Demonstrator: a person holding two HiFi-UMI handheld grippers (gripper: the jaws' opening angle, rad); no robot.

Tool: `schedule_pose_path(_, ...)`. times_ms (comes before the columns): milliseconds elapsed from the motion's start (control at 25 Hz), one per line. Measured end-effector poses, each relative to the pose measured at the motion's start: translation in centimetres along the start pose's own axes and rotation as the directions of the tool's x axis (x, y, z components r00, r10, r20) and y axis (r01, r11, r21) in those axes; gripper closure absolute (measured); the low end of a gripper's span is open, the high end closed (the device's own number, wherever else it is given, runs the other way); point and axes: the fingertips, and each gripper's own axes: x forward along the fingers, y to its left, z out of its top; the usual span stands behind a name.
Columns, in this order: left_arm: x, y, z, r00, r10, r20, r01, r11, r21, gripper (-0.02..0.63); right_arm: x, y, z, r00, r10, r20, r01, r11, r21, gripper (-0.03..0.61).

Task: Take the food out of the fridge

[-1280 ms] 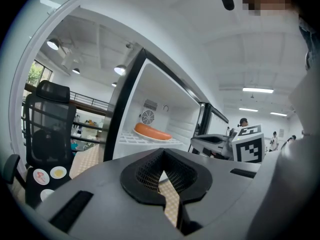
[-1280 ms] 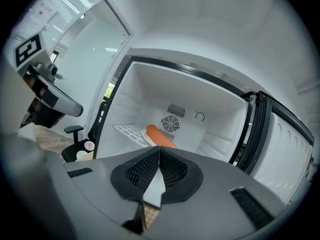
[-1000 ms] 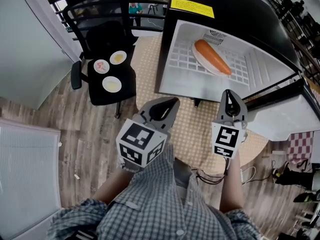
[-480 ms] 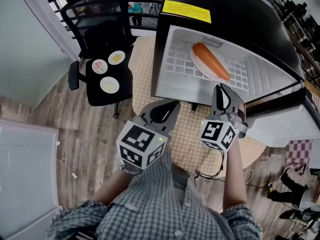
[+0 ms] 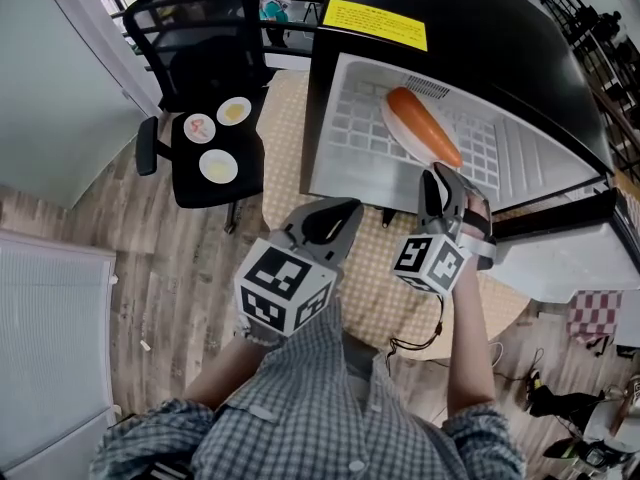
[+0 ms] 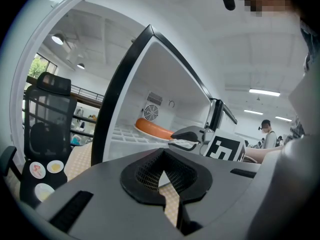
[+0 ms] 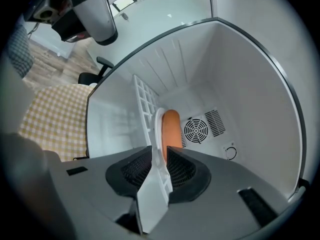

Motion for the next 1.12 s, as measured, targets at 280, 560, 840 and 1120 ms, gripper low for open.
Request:
schedule_pose_path(280, 0.6, 0.0, 0.1, 1.0, 0.007, 0.001, -0.007, 1.0, -0.008, 0.609, 0.8, 0.0, -0.7, 1.0, -0.006, -0.021, 0.006, 0.999, -0.038, 0.511)
schedule_pose_path(560, 1.5, 0.4, 0.2, 0.999, 0.031, 0.017, -0.03, 0.998, -0.048, 0.609, 1.2, -0.1, -0.7, 0.999, -0.031, -0.025, 0.027, 0.993, -0.115, 0.548)
schedule_pose_path(840, 3.3, -0.1, 1.0, 0.994, -0.078, 0.073, 0.097, 0.94, -0.328, 0.609, 1.0, 0.0, -0.6, 0.999, -0.032, -0.021, 0.029, 0.99, -0.136, 0.552)
schedule_pose_path(1120, 6.2, 0.6, 0.5, 0.992, -0.104, 0.078, 0.128, 0.877, -0.463, 0.609, 0.3, 0.1, -0.6, 0.999, -0.041, -0.003, 0.04, 0.989, -0.14, 0.552)
